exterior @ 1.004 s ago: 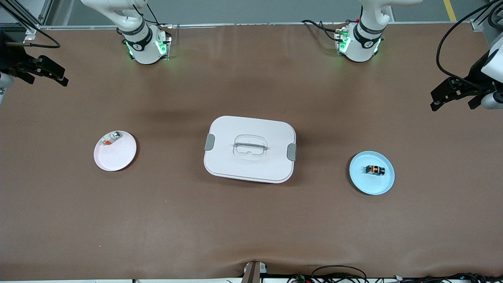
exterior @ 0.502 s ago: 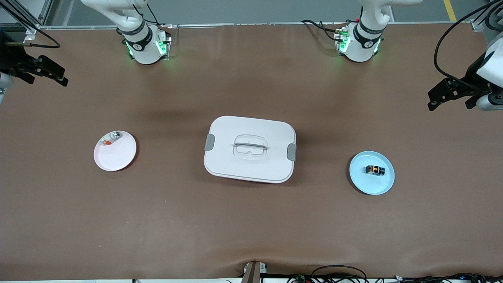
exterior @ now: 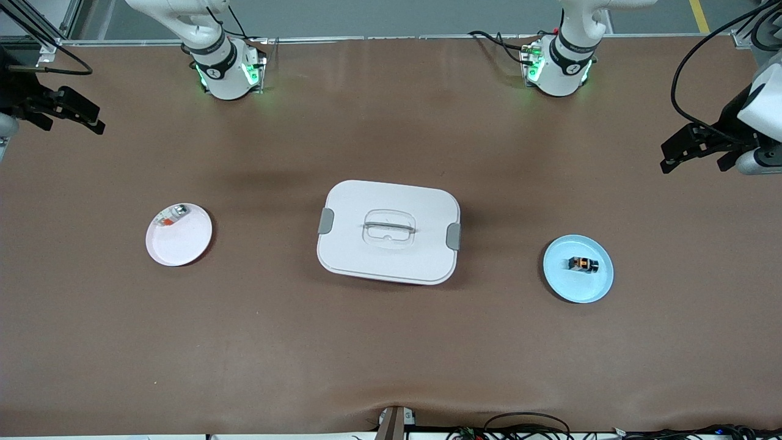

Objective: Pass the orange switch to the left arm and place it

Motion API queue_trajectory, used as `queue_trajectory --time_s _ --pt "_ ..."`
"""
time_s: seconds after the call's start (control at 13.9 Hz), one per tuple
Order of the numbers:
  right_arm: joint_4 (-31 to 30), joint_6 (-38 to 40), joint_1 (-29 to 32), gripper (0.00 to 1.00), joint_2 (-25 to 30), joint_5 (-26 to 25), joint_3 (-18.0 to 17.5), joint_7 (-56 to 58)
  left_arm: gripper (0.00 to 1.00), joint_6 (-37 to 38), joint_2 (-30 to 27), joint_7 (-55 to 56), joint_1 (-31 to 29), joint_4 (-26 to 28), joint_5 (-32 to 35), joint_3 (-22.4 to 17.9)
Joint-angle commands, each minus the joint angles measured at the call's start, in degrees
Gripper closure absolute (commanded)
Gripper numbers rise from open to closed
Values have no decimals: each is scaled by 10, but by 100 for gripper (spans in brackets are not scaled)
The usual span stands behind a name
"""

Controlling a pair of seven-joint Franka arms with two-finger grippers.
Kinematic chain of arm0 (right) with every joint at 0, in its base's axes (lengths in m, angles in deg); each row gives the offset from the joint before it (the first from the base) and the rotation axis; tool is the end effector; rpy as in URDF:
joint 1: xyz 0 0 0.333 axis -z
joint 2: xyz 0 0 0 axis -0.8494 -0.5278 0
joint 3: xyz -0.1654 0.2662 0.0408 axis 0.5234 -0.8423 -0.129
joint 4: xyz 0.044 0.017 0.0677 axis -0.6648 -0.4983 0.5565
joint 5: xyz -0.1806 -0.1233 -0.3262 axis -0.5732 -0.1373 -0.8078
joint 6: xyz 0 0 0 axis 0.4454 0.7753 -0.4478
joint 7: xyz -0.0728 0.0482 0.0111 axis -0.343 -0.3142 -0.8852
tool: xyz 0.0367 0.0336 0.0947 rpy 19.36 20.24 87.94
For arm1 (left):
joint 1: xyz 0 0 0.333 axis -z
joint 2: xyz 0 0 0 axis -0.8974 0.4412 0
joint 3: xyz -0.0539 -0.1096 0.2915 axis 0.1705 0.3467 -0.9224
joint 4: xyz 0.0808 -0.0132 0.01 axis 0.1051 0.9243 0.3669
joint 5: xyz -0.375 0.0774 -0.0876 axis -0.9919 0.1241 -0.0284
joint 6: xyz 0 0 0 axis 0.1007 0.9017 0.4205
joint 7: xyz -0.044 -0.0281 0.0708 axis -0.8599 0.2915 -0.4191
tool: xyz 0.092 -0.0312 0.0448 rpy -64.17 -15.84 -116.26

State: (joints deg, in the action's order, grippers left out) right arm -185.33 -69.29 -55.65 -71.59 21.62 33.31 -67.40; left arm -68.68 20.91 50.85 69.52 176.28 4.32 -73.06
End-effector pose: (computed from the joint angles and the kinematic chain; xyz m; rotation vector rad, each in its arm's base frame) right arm 0.4864 -0.0127 0.6381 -3.1356 0.1455 0.0646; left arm 0.5508 -0.0403 0.6324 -3.1295 -0.0417 -0.1168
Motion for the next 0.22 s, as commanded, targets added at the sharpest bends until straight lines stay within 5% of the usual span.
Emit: queue_trajectory --time_s 0.0,0.14 --pt "0 -2 7 0 7 2 -1 9 0 13 6 -8 -1 -14 -11 -3" --pt "-1 -5 7 0 8 3 -1 9 0 14 6 -8 -2 -14 -11 -3"
